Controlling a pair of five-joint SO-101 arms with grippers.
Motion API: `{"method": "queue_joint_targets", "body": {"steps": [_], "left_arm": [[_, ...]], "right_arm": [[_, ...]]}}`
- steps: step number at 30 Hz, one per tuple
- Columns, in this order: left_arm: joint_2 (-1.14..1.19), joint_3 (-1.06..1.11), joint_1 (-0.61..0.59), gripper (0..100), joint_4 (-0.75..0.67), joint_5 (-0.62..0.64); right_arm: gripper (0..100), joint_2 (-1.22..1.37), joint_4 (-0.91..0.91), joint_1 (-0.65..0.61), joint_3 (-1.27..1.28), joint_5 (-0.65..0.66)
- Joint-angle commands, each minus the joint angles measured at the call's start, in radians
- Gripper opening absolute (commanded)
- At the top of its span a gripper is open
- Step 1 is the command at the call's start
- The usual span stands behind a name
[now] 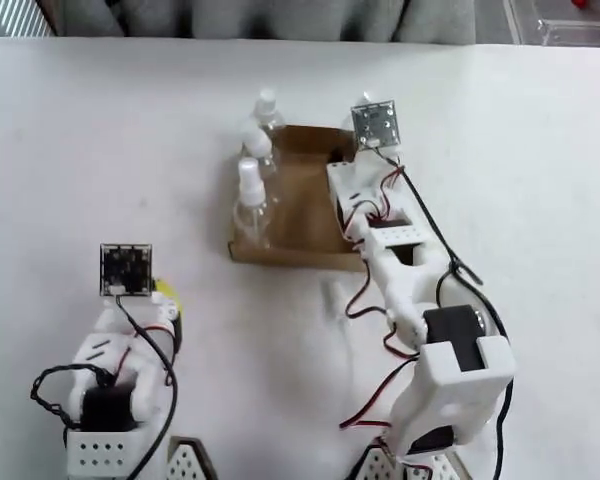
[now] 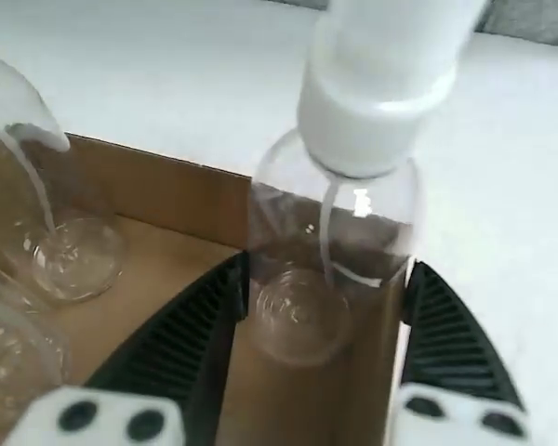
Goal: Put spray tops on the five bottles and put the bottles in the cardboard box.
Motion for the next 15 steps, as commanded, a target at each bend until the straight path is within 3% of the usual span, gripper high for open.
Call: {"method": "queue_joint_targets", "body": {"steps": [1, 11, 15], "left_arm": [[-0.015, -0.003, -0.010, 2, 0.002, -0.011], [-0.015, -0.003, -0.010, 2, 0.002, -0.011], [-0.015, -0.003, -0.010, 2, 0.002, -0.011]], "right_arm": [[20.8, -0.013, -0.012, -0.005, -0.006, 0.012], [20.8, -0.013, -0.013, -0.005, -0.006, 0.014], [20.8, -0.013, -0.013, -0.007, -0.003, 0.097]]}}
